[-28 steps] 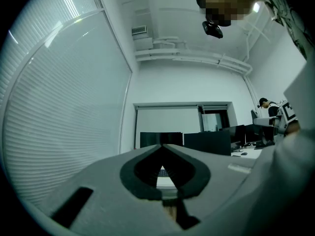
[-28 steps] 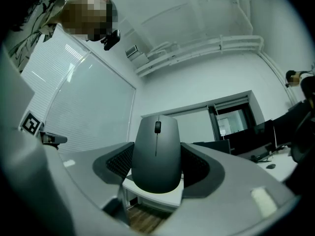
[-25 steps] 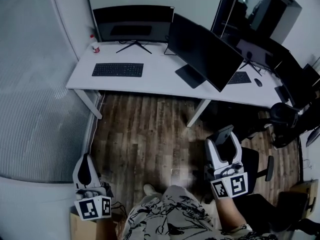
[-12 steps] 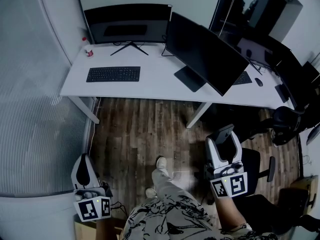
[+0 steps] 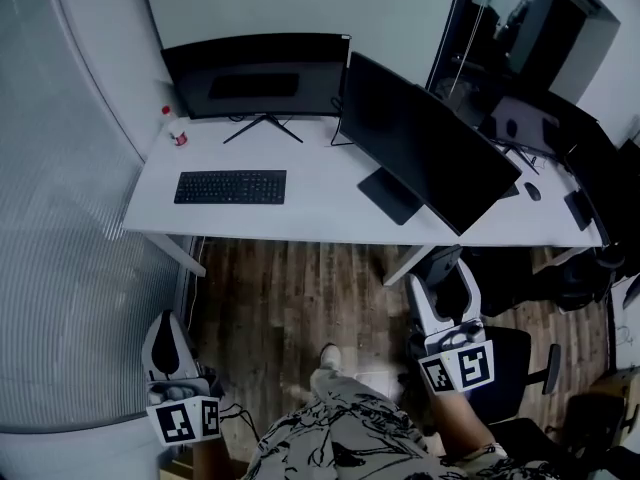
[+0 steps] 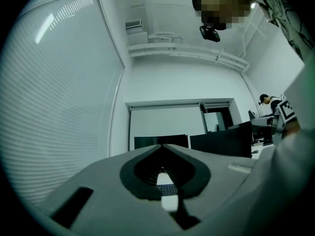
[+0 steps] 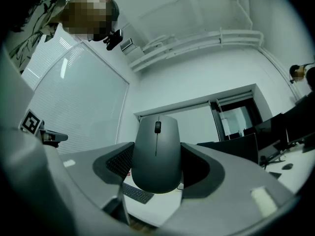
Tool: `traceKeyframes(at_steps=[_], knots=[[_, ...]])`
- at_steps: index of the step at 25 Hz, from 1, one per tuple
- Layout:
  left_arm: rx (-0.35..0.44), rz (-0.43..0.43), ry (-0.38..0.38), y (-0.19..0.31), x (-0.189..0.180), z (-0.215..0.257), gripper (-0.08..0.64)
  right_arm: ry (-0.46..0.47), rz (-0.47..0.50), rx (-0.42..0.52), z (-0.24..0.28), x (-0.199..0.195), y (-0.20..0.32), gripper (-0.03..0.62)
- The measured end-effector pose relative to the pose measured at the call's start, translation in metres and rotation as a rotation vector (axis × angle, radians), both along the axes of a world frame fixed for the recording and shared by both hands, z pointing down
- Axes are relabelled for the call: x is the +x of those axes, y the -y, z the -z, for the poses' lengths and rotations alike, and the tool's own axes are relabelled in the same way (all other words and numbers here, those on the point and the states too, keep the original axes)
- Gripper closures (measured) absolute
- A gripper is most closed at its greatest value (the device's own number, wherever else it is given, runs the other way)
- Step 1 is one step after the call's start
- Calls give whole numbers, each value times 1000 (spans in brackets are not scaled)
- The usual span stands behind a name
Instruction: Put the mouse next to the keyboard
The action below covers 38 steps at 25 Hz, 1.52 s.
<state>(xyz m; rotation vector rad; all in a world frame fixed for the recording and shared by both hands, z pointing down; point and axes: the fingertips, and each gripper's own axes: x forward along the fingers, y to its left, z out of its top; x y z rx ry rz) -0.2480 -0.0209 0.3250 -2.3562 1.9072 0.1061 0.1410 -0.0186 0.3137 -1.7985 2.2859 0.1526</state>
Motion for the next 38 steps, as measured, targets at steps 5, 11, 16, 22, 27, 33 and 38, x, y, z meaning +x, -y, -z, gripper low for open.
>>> traceKeyframes(at_steps=[5,11,16,22,27,33,38], knots=[[0,19,-3,40,7,2,560,-3,18,7,2,8,45,291],[-3,53,-19,80,16,-2,560,-10,49,8,1,17,96,291],[-11,75,-18,98,26,-9,560,-9,89,-8,-7,19,126,291],[-32,84,-15,124,17,-17,560,0,121,-33,-17,3,159,291],[-38,57,-17,164,7,-24,559,-2,90,-32,-18,-3,188,291],[7,-24,22,240,-2,-16,560,-16,24,-18,-14,-18,236,291],[8,-77,8,306,-15,-11,560,-27,-24,-31,-11,-35,282,291]])
